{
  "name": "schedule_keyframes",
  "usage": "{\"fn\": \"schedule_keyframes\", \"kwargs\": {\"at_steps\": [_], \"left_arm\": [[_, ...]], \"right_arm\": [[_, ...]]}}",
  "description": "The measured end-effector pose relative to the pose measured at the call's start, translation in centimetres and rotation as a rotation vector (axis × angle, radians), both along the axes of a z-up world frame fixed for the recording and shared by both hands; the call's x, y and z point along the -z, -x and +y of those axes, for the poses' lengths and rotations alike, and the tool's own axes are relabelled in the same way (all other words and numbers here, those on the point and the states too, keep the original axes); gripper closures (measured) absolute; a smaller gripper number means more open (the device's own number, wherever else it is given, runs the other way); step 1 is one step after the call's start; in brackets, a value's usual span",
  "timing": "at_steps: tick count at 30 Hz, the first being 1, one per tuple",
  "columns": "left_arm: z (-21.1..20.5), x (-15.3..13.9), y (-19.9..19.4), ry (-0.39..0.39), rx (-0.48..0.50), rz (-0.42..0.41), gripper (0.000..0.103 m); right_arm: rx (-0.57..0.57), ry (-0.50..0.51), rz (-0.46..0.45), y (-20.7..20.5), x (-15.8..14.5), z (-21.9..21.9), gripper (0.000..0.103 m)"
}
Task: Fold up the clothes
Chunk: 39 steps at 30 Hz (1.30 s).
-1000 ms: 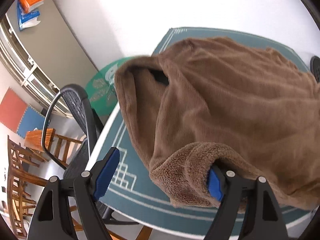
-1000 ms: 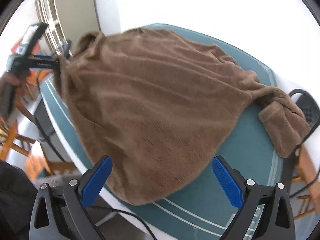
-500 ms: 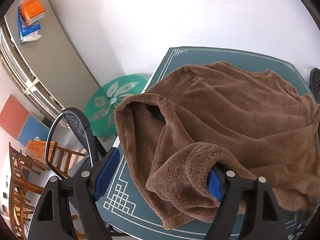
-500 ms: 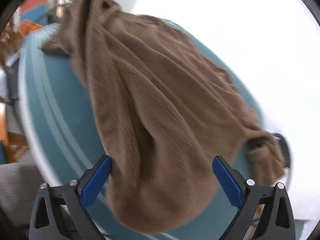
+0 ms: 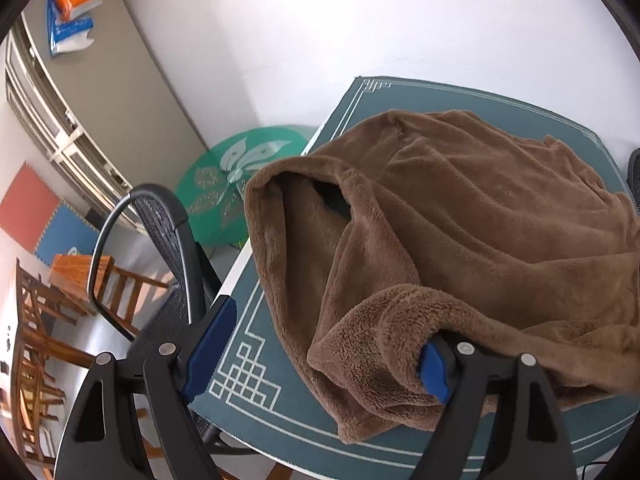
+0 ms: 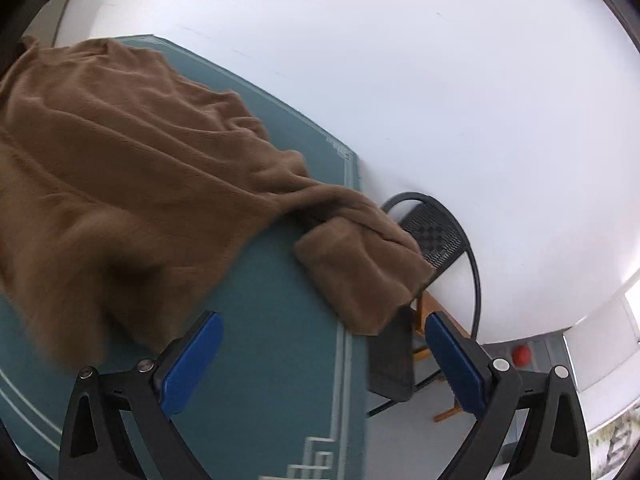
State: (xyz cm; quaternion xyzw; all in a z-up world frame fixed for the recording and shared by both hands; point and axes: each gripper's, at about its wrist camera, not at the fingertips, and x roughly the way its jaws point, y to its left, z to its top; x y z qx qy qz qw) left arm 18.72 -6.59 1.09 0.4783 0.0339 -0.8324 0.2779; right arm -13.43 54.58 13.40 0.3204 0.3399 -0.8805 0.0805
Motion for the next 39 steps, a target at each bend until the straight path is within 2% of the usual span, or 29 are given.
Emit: {"fn": "schedule_keyframes", "kwargs": {"at_steps": [3, 8, 13, 19, 25, 29, 32, 35, 39], "left_arm": [[0.1, 0.4, 0.2, 0.007, -0.003, -0.018, 0.017], [0.8, 0.2, 2.0, 0.047, 0.034, -0.024, 0.017], [1.0, -0.6, 5.0, 0.075, 0.070, -0.015, 0.017], [1.1, -1.1, 8.0, 0.063, 0.091, -0.006, 0.017], [1.0, -0.5, 9.6, 0.057, 0.113, -0.037, 0.017], [0.5, 0.8, 9.9, 0.028, 0.106, -0.066, 0.017], [0.2, 1.7, 9.5, 0.019, 0.102, -0.083, 0.017], [-0.5, 2.6, 8.7, -0.002, 0.084, -0.099, 0.017], [-1.3, 3.7, 7.6, -0.021, 0.059, -0.129, 0.017]], "right_arm": [[-0.059, 0.082, -0.045, -0.4, -0.5, 0.7, 0.001], [-0.306, 0.251, -0.181, -4.7, -2.0, -0.8, 0.001], [-0.386, 0.203, -0.244, -5.7, -0.1, -3.4, 0.001], [-0.467, 0.130, -0.310, -6.4, 2.4, -6.5, 0.001], [-0.218, 0.140, -0.124, -1.2, 1.2, -4.8, 0.001], [-0.066, 0.143, -0.083, 3.5, 0.9, -2.8, 0.001], [-0.047, 0.098, -0.068, 4.8, 1.0, -2.4, 0.001], [-0.052, -0.001, -0.007, 4.4, 1.4, -2.2, 0.001], [-0.056, -0.052, -0.001, 4.2, 1.6, -1.2, 0.006]]}}
